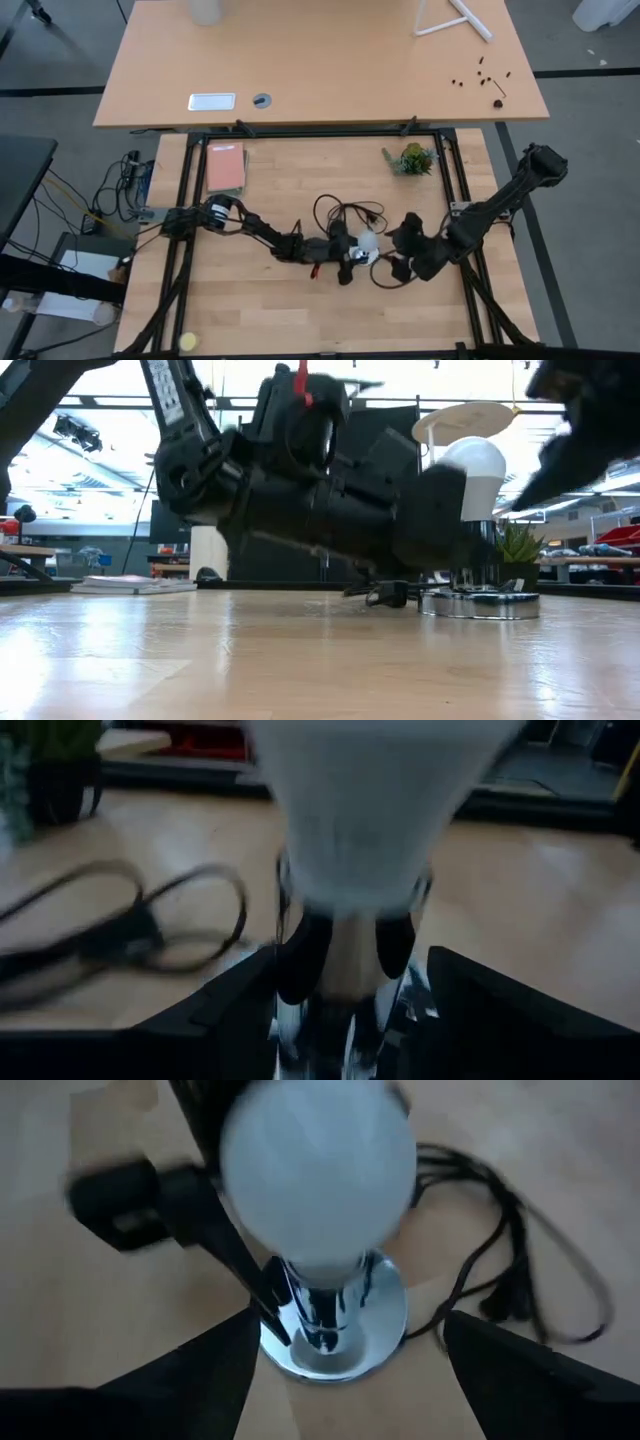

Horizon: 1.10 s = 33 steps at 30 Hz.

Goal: Screw lightbulb
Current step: Insert the white lightbulb into the silver lamp

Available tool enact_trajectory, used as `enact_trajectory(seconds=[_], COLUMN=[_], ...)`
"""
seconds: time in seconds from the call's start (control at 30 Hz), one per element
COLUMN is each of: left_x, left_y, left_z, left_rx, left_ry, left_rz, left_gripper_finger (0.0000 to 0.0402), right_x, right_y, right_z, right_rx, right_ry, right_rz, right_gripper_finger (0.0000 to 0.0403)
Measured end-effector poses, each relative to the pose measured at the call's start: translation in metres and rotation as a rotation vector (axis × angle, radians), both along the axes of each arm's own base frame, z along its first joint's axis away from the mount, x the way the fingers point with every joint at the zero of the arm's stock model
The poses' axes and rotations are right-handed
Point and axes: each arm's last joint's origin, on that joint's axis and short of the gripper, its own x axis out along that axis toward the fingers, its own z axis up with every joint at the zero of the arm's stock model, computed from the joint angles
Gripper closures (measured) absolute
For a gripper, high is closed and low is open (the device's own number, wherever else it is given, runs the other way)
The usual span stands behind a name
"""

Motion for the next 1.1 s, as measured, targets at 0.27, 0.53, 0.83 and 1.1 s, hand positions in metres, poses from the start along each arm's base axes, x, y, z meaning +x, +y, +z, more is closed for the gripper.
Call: enact_trajectory(seconds=[0.27, 0.53, 0.83, 1.1], left_x=[-0.002, -0.011, -0.010, -0.002], left_y=[0.000, -0.006, -0.010, -0.020], left_z=[0.026, 0.043, 0.062, 0.078], left_rx=[0.018, 0.074, 0.097, 0.113], left_ry=[0.057, 0.184, 0.275, 0.412], left_rz=[0.027, 0.006, 0.040, 0.008], left_gripper_finger=[0.0140, 0.0140, 0.0140, 0.0140], right_x=[-0.020, -0.027, -0.026, -0.014], right_y=[-0.007, -0.013, -0.015, -0.008], right_z=[-0.053, -0.065, -0.067, -0.085], right_rx=[0.077, 0.019, -0.085, -0.152], right_ry=[-0.164, -0.257, -0.265, -0.284], right_rz=[0.011, 0.127, 0.179, 0.188], right_gripper_finger=[0.0097, 0.0114, 0.0112, 0.0114])
